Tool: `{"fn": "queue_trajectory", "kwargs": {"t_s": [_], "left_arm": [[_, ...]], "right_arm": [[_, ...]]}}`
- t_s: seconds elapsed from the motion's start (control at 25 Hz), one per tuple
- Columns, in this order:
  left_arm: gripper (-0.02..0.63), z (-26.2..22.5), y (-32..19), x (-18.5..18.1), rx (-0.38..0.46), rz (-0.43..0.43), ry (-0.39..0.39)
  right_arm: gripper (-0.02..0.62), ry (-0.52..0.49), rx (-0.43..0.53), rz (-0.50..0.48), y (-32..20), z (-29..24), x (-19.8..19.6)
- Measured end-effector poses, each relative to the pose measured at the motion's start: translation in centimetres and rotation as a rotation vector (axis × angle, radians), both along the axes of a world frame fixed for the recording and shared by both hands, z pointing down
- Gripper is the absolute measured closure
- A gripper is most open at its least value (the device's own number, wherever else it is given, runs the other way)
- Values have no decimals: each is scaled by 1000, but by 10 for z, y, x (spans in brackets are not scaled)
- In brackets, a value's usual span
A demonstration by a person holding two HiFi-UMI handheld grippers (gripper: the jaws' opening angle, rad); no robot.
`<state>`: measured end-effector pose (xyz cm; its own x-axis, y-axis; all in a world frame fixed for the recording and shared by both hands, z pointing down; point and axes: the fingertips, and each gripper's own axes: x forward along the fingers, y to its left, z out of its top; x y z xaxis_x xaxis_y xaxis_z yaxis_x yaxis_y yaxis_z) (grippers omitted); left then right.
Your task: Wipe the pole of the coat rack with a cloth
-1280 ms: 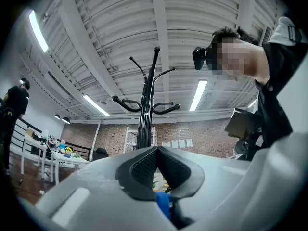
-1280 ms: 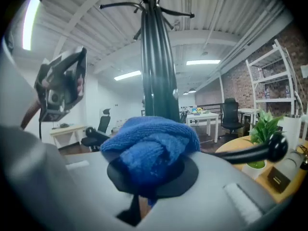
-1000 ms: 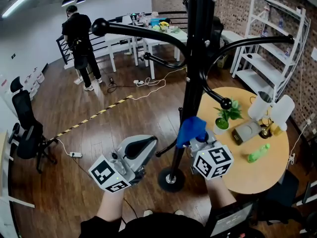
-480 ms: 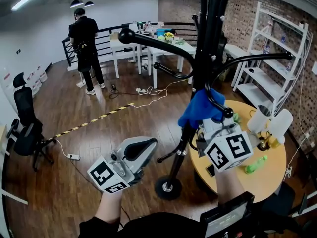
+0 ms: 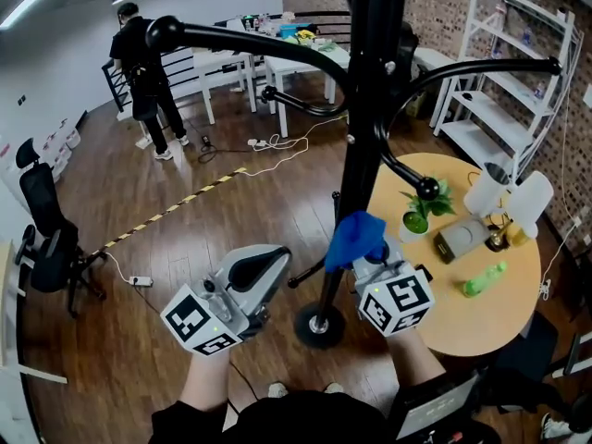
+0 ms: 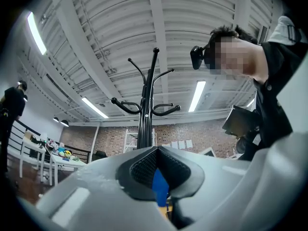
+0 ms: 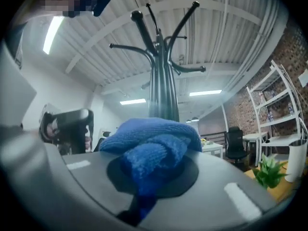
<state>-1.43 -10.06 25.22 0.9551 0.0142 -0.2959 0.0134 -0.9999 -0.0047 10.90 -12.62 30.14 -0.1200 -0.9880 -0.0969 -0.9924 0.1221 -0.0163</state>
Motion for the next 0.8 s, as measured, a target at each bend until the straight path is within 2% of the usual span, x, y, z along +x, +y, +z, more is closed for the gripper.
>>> {"fn": "queue_trajectory", "kwargs": {"t_s": [0.24,0.52,0.64,0.8], "left_arm": [[614,18,-1,2,-47,-9,-32],[614,18,2,-5,-54,-12,-36],[614,14,1,-9,-47,-17,-30],[614,12,0,-12,-44,-21,-20]], "right_arm": [[572,1,-172,27,-2,104,0],[572,-3,-356,12,-11,176,-9],[572,-38,-357,11,-11,169,-7],[572,-75,-260,33,-3,122,2]]}}
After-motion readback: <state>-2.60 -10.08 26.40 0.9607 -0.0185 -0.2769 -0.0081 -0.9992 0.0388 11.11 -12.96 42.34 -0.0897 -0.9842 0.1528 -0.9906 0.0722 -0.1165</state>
